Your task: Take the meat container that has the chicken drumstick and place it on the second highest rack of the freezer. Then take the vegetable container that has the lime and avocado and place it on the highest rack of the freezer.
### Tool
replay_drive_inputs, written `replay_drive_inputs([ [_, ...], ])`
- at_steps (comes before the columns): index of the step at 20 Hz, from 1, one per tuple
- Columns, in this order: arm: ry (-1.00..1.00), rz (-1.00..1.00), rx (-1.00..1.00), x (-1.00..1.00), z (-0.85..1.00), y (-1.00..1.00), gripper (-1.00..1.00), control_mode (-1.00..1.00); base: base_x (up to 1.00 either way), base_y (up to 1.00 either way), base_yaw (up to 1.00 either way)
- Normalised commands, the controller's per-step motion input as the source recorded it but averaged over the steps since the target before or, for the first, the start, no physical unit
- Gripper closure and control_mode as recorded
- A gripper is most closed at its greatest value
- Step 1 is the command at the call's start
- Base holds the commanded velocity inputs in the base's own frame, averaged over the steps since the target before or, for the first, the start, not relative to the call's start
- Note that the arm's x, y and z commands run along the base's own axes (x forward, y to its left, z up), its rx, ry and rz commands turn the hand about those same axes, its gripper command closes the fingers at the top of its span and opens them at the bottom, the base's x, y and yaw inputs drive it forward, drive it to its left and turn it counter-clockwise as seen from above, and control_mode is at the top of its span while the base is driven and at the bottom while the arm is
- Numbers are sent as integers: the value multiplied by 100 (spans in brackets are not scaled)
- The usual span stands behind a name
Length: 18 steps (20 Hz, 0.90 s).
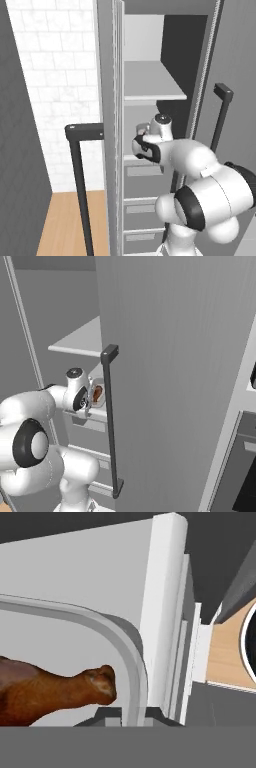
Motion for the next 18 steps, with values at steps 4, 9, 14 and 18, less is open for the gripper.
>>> replay_drive_inputs([
  [4, -2, 0, 4, 47, -27, -1, 100, -100, 0, 0, 0],
  [9, -3, 0, 5, 48, -11, 0, 100, -100, 0, 0, 0],
  [14, -10, 0, 1, 25, -12, 0, -100, -100, 0, 0, 0],
  [18, -16, 0, 0, -25, -24, 0, -100, -100, 0, 0, 0],
])
